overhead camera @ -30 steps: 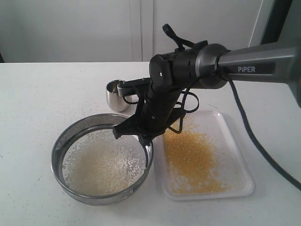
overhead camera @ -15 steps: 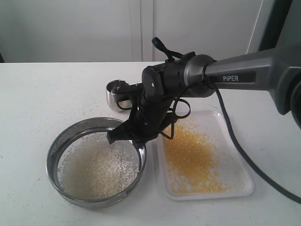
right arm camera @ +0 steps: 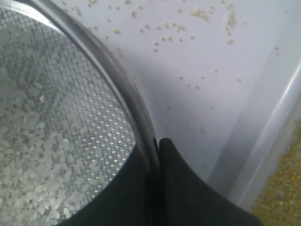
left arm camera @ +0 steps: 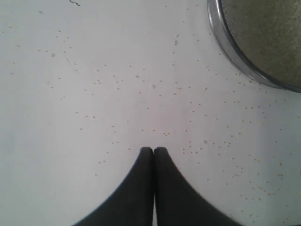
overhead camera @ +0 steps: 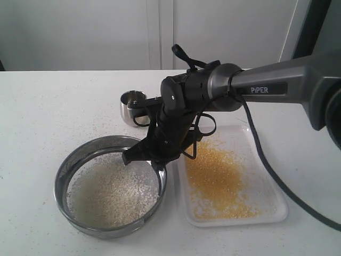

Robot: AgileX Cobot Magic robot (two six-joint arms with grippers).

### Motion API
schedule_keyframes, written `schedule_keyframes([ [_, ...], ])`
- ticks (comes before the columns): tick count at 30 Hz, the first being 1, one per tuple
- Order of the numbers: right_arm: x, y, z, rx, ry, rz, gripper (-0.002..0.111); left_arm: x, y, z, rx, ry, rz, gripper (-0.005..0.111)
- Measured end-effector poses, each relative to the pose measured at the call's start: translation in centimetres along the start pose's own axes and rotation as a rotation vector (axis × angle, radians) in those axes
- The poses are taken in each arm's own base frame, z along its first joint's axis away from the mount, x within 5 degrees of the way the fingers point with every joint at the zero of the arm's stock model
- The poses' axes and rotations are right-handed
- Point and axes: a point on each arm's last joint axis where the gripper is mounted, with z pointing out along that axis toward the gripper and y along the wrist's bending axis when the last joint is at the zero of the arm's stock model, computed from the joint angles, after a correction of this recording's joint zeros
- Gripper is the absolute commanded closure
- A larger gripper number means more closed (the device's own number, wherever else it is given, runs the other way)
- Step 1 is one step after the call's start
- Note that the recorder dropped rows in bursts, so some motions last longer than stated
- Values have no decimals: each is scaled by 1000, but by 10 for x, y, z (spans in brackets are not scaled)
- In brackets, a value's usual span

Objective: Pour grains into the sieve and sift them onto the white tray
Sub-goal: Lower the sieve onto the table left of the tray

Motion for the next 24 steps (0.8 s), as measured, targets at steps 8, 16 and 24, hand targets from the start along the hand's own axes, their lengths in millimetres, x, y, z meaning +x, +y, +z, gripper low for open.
schedule_keyframes([
  [8, 0, 0, 0, -5, 2, 10, 94, 0, 0, 0, 0, 0, 0, 107],
  [16, -1, 1, 0, -8, -2, 15, 79, 0, 0, 0, 0, 0, 0, 107],
  [24, -1, 1, 0, -8, -2, 17, 76, 0, 0, 0, 0, 0, 0, 107],
])
